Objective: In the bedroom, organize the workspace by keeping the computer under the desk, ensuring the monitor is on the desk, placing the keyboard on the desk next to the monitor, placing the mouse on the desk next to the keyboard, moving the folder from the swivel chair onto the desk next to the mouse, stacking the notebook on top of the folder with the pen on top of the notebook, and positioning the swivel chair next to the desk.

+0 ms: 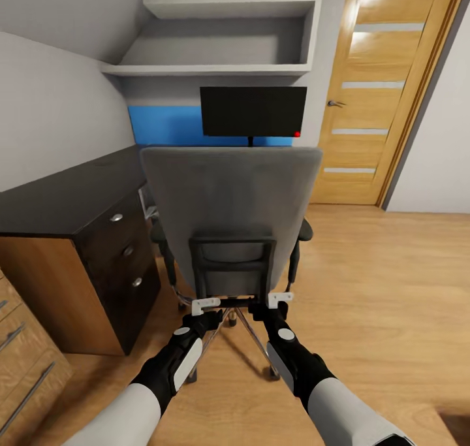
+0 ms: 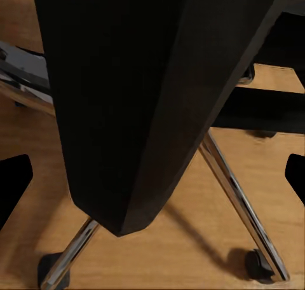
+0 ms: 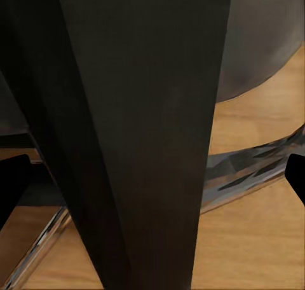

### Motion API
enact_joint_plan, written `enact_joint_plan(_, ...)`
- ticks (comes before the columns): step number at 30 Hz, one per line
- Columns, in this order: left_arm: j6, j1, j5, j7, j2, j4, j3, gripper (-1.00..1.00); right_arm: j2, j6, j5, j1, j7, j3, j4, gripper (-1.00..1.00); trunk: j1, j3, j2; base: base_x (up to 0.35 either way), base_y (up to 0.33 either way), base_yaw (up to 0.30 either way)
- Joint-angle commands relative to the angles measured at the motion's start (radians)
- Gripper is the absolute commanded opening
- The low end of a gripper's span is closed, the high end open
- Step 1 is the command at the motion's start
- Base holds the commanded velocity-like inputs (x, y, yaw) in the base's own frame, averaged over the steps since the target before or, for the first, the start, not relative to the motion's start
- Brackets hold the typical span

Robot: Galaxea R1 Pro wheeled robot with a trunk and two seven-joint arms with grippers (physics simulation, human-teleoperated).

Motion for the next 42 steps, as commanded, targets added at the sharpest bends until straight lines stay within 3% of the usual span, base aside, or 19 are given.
enact_joint_plan(1, 0.004, 0.0, 0.009, 0.006, 0.0, -0.001, -0.004, 1.0, 0.0, -0.005, 0.0, -0.002, -0.005, 0.005, -0.001, 1.0, 0.0, -0.001, 0.0, 0.318, 0.0, 0.0)
enact_joint_plan(42, 0.003, 0.0, 0.011, 0.006, 0.0, 0.001, -0.004, 1.0, 0.0, -0.005, 0.0, -0.002, -0.002, 0.005, -0.001, 1.0, 0.0, 0.0, 0.0, 0.319, 0.0, -0.009)
